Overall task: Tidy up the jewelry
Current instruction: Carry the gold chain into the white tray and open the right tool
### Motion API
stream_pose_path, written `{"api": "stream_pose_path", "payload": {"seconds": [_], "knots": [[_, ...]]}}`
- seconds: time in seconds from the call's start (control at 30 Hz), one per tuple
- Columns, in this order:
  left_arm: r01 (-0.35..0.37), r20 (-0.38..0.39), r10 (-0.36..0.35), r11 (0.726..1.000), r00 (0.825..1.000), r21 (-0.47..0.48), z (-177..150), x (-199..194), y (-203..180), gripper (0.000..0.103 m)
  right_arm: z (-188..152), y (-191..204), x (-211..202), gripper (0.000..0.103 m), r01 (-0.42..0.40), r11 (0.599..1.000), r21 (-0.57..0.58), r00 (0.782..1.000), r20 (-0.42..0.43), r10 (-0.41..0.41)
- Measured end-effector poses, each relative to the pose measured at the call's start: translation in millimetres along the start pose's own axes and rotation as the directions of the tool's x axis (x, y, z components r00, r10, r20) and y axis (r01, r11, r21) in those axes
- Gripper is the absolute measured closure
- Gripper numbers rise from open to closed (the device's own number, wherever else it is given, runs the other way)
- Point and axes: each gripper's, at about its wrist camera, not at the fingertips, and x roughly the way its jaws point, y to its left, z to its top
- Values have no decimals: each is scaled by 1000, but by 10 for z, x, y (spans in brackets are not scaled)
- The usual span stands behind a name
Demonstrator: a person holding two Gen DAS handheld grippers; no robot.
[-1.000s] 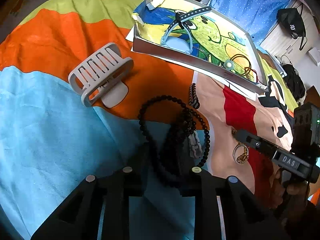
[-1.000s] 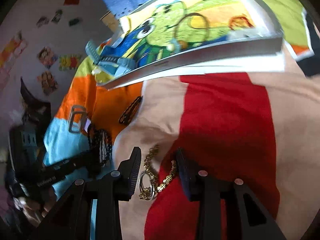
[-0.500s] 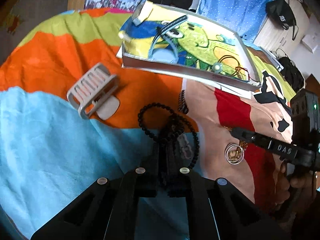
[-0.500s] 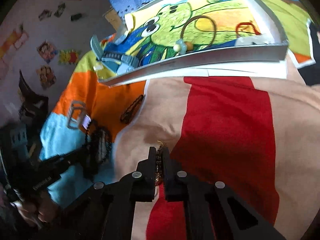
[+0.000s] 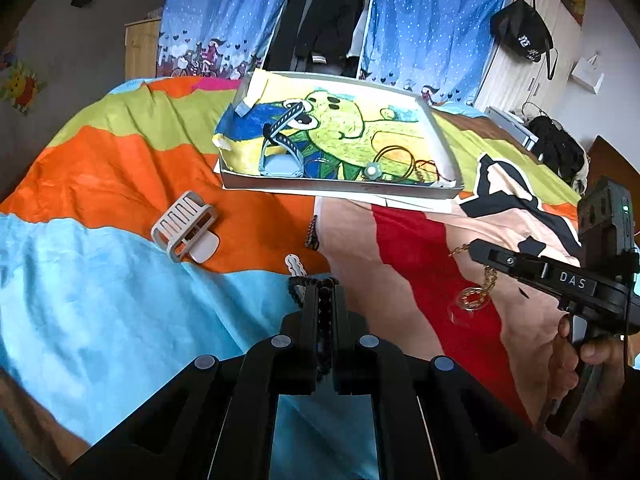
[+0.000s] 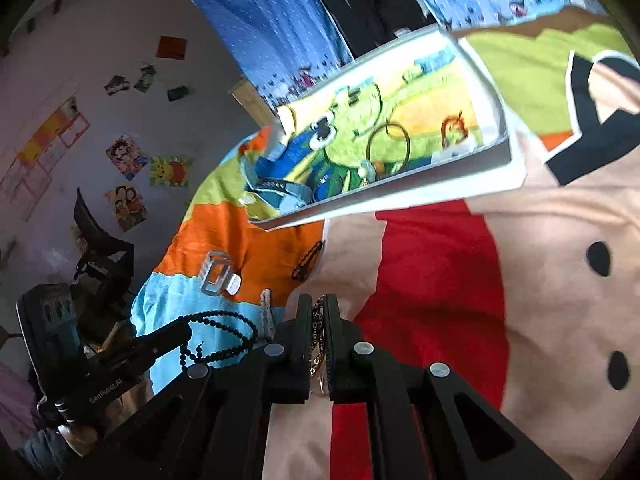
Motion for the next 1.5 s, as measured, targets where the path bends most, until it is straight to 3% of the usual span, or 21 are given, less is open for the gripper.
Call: {"api": "stream_pose_path", "payload": {"seconds": [0.17,0.37,0.6,0.77,0.97,1.2,1.37,1.5], "knots": [[-11,21,11,1000,1000,-6,-49,-178,-95,100,-58,163,-280,97,56,995,-83,995,92,-48],[-24,56,24,1000,998,-16,15,-359,-168,100,-113,411,-486,97,166,957,-237,970,216,-114],[-29,90,29,1000,995,-4,226,-437,-233,100,-55,404,-467,97,122,963,-241,969,239,-63],[-12,135,15,1000,991,-25,556,-352,-234,100,147,347,-400,97,74,976,-207,963,268,-16],[30,184,-23,999,983,-34,1116,-106,-196,100,590,181,-276,97,15,986,-168,952,304,37],[54,223,-48,998,974,-23,1723,395,-196,100,1057,-145,33,97,14,992,-128,943,330,29],[85,197,-69,994,978,-71,1897,915,-132,100,1283,-492,246,97,28,997,-74,943,332,-2],[67,152,-53,994,987,-87,1901,1317,-120,100,1321,-808,373,97,52,999,-2,951,305,-49]]}}
